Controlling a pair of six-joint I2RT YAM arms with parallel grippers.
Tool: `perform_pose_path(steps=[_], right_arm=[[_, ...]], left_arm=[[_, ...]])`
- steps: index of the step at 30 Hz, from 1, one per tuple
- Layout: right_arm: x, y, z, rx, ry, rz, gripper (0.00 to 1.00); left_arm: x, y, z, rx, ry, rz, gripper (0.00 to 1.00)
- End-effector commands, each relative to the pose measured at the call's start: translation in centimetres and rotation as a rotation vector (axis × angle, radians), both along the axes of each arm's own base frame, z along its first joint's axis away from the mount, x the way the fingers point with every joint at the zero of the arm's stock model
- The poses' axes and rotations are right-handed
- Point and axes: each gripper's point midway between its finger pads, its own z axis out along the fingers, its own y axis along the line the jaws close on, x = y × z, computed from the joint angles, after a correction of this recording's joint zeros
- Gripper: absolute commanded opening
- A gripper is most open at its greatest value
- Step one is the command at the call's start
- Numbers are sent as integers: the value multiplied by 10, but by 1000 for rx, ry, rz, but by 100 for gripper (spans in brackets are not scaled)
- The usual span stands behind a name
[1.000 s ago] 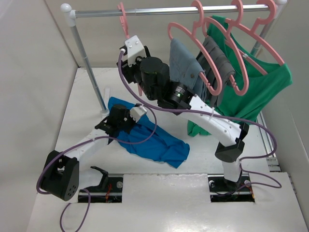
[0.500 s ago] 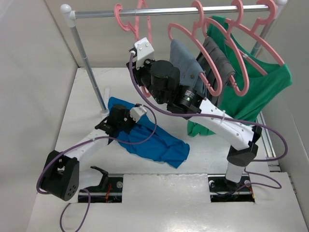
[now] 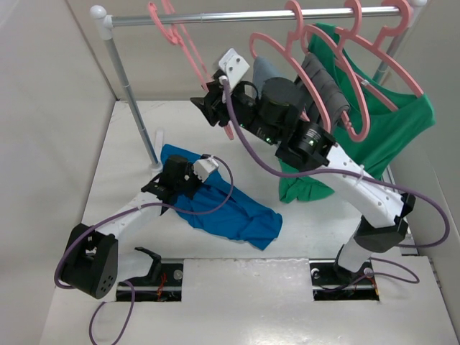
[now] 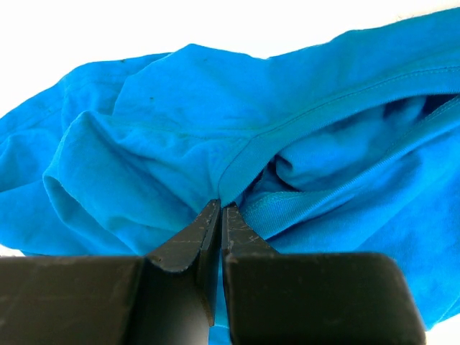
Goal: Place the t-shirt on the hanger
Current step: Grab a hanger with the right arm, then place tshirt on hanger
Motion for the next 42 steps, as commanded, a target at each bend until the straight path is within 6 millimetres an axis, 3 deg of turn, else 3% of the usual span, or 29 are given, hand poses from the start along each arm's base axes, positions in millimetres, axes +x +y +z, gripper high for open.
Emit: perform_pose_path(steps=[1,9,15,17,22,26,29,33,37,42], right_arm=[[-37,-6,53,101,-141,201,0],[-77,-18,4,-19,-81,374,0],[-95,-59,-45,-32,45,327,0],[-97,-70,-52,-20,73,299,0],[-95,-125,-99,-20,236,96,0],[-117,-175,-147,-25,401,1,0],[-145,-211,-186,-20,542,-27,0],[-165,-216,-213,-32,630,25,0],[-188,-198,-247,-86,698,172,0],[-206,-172,-249,-128,687,367,0]], left_arm=[[2,2,8,-10,-25,13,0],[-3,2,8,-19,16,8,0],[-10,-3,11,-22,49,-42,0],[-12,-2,10,-12,53,-49,0],[-16,-5,16,-55,93,-62,0],[-24,-10,24,-109,160,-57,0],[-18,-15,39,-133,140,-57,0],[-14,-17,47,-140,139,-51,0],[-3,-22,68,-179,119,-28,0],[5,-25,83,-197,83,-17,0]])
